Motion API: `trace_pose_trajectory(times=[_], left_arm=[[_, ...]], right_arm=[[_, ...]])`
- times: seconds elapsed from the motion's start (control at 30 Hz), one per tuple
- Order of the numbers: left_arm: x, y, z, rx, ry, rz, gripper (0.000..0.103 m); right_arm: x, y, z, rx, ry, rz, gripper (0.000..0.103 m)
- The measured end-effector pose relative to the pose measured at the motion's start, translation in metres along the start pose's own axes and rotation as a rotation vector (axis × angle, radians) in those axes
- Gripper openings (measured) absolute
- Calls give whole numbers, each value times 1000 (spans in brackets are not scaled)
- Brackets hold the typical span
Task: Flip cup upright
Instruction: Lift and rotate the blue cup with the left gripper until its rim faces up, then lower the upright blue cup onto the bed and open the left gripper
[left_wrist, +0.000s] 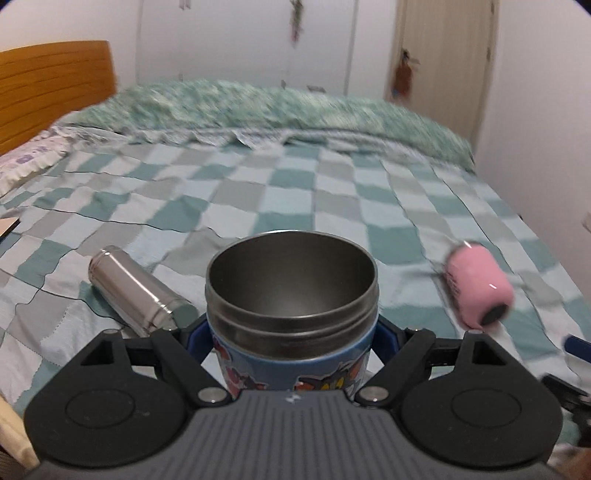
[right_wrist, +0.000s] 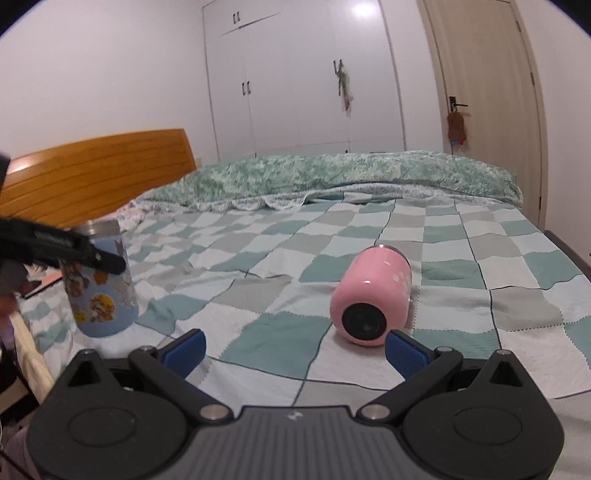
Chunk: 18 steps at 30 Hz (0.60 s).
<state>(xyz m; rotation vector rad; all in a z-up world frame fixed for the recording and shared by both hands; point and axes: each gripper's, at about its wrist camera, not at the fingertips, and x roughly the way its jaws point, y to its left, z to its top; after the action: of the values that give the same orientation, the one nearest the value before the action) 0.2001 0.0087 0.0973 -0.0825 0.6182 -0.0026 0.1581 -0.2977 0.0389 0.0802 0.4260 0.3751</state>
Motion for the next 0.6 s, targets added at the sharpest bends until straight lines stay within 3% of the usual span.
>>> trace_pose_trajectory(times=[0.17,0.5,0.53,0.6], left_arm=[[23,7,-26,8,-136,27,85],[43,2,-59,87,-212,38,85],[41,1,-59,94,-215,41,87],[36,-1,-60,105,-229,35,103]], right_arm=[[-2,14,-5,2,-18,-23,103],[-12,28,-12,-14,-5,-75,103],[-14,29,-13,-16,-6,-77,103],[-18,32,-13,-21,-10,-81,103]])
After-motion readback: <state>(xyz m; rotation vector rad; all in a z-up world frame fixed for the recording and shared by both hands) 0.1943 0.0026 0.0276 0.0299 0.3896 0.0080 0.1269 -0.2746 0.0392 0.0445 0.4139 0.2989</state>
